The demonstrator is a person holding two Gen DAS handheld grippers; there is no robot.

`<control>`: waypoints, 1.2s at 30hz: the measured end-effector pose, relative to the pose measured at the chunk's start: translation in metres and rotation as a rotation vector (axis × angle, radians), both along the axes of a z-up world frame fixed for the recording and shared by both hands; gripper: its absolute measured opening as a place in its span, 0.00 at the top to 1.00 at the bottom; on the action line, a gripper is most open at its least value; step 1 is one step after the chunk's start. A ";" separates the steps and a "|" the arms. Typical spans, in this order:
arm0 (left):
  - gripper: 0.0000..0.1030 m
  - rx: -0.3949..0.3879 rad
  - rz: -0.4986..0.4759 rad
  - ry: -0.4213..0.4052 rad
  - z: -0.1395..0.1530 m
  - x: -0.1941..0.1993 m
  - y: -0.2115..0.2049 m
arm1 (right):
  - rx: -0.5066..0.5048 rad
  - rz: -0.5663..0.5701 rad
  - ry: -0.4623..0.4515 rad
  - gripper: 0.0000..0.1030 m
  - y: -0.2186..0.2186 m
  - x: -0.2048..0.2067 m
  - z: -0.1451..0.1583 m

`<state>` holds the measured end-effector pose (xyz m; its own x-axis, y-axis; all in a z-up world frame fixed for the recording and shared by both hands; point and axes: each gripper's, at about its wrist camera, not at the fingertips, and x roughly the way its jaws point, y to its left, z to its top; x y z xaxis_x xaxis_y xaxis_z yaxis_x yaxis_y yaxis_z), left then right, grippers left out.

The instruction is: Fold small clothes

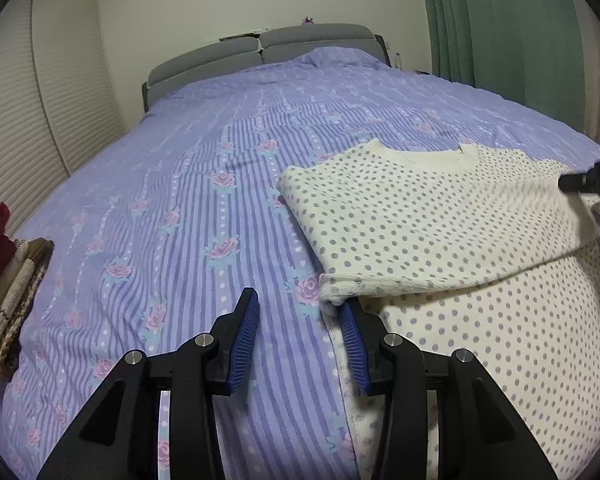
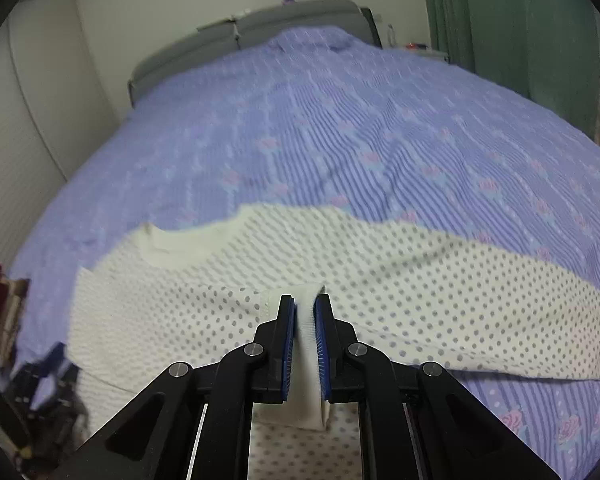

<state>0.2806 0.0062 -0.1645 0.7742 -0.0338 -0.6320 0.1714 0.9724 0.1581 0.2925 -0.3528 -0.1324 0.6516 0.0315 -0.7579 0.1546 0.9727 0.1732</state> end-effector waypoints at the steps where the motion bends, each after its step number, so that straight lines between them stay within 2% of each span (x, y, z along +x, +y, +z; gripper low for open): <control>1: 0.59 0.009 0.008 -0.004 0.001 0.001 -0.001 | 0.015 -0.008 0.014 0.89 -0.001 0.001 -0.005; 4: 0.57 0.046 0.027 -0.023 -0.001 -0.003 -0.003 | 0.025 -0.019 0.024 0.88 -0.006 0.003 -0.015; 8: 0.56 0.051 0.038 -0.019 -0.001 -0.003 0.001 | 0.013 -0.007 0.017 0.86 -0.006 0.003 -0.019; 9: 0.54 0.046 0.046 -0.020 -0.001 -0.004 0.002 | 0.000 -0.005 0.012 0.82 -0.004 0.001 -0.017; 10: 0.52 0.035 0.057 -0.015 -0.001 -0.005 0.004 | -0.015 -0.007 0.013 0.72 -0.003 0.000 -0.016; 12: 0.52 0.005 0.070 0.000 0.000 -0.007 0.009 | -0.033 -0.007 0.006 0.58 -0.001 -0.009 -0.012; 17: 0.50 0.017 0.110 -0.005 0.014 -0.021 0.016 | -0.069 -0.014 -0.022 0.53 0.003 -0.038 0.000; 20: 0.42 -0.021 0.106 0.003 0.036 -0.033 0.015 | -0.083 -0.018 -0.042 0.47 0.006 -0.062 0.008; 22: 0.33 -0.038 0.084 -0.010 0.056 -0.042 0.007 | -0.091 -0.024 -0.052 0.46 0.004 -0.080 0.016; 25: 0.25 -0.067 0.026 -0.038 0.079 -0.056 -0.013 | -0.111 -0.044 -0.065 0.43 -0.003 -0.100 0.026; 28: 0.22 -0.073 -0.079 -0.055 0.092 -0.060 -0.047 | -0.127 -0.084 -0.093 0.35 -0.021 -0.115 0.036; 31: 0.22 -0.085 -0.155 -0.066 0.096 -0.064 -0.088 | -0.137 -0.165 -0.117 0.34 -0.047 -0.130 0.042; 36: 0.22 -0.116 -0.294 -0.052 0.098 -0.057 -0.159 | -0.095 -0.322 -0.122 0.34 -0.095 -0.151 0.039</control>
